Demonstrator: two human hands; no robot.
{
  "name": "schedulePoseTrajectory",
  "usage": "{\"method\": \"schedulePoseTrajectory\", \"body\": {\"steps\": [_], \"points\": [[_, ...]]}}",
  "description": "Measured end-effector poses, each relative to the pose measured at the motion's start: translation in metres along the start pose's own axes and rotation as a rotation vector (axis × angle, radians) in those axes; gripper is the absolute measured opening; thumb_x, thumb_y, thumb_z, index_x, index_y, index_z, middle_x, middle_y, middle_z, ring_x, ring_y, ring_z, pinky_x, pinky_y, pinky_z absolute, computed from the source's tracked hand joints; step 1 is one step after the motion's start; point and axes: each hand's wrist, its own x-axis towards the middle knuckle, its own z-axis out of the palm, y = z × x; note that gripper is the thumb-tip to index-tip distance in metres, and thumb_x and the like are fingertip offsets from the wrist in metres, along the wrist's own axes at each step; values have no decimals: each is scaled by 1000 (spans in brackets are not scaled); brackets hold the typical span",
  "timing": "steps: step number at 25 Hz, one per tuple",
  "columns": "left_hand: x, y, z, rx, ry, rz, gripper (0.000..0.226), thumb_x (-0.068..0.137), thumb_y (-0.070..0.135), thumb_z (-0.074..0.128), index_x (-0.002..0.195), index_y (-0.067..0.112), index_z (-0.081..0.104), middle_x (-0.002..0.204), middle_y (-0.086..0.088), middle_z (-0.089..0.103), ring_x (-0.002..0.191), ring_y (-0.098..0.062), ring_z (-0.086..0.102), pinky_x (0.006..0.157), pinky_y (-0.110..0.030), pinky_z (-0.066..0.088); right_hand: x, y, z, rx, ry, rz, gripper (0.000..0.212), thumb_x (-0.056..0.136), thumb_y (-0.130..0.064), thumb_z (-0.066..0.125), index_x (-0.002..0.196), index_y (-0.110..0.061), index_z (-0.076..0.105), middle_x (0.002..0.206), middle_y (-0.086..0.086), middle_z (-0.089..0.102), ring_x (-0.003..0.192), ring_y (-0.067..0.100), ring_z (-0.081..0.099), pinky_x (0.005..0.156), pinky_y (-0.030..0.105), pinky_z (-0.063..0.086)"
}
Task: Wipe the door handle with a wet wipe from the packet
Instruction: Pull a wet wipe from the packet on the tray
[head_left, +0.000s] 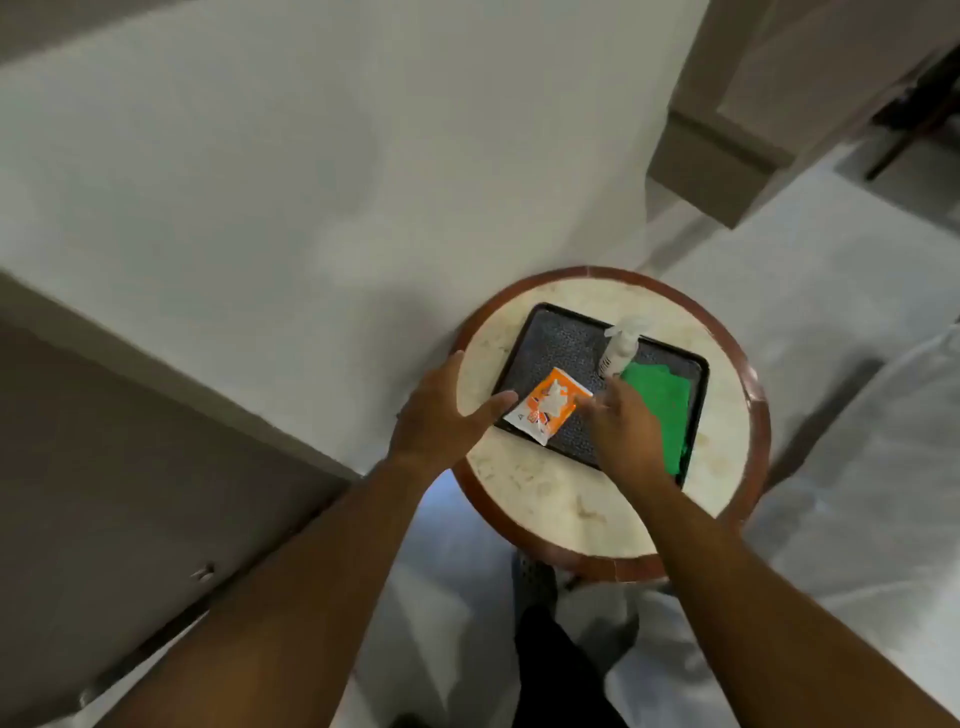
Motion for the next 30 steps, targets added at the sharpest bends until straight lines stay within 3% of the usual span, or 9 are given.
{"method": "schedulePoseTrajectory", "body": {"steps": [3,6,10,15,17,20,23,27,30], "points": [[55,-8,62,-6,-26,-121,104,73,69,68,153,20,23,159,-7,32,143,-25,36,113,-42,37,60,38,25,-186,-50,54,35,91,-30,60,120,-11,62,108,13,70,97,32,63,74,30,43],[93,-37,124,63,-107,-172,97,77,58,74,152,21,26,156,-6,38,142,-25,38,113,-44,40,95,68,65,-222,-136,81,32,90,-32,60,111,-8,66,106,13,71,93,28,64,72,28,44],[134,-65,181,292,-200,-32,88,81,52,73,152,24,28,148,-8,48,135,-27,47,108,-41,42,125,92,108,-146,-81,133,27,88,-26,63,109,-10,61,104,10,67,93,26,63,74,36,50],[160,-80,206,556,-302,133,86,83,55,68,153,35,22,125,-14,48,107,-27,53,90,-39,52,138,107,118,-99,-65,121,14,91,-9,57,95,-3,69,92,13,70,85,24,63,74,33,48],[165,-83,209,583,-309,103,82,83,57,66,151,36,25,123,-14,47,105,-26,52,88,-40,53,135,109,113,-75,-50,122,11,89,-8,60,89,-5,70,83,9,69,72,8,61,67,25,49],[166,-84,209,608,-310,110,82,81,62,66,149,33,30,120,-14,47,104,-28,53,87,-41,53,121,107,97,43,48,175,11,87,-11,66,96,-17,66,75,-13,63,63,-5,57,60,13,47],[164,-81,208,636,-317,89,86,79,64,66,148,30,31,121,-16,47,106,-30,53,87,-43,52,107,103,78,58,84,224,12,85,-20,71,84,-29,64,67,-15,61,59,-6,55,52,14,40],[153,-67,188,569,-390,-17,96,74,65,71,149,24,28,140,-17,43,124,-34,49,99,-46,47,90,83,48,85,74,215,13,85,-26,70,78,-33,62,80,1,64,67,9,56,58,24,43],[130,-52,155,153,-300,-196,69,84,42,74,141,17,45,141,-11,51,127,-28,51,99,-38,46,78,51,32,368,-8,331,11,89,-21,66,80,-25,65,75,3,67,65,13,62,60,31,55]]}}
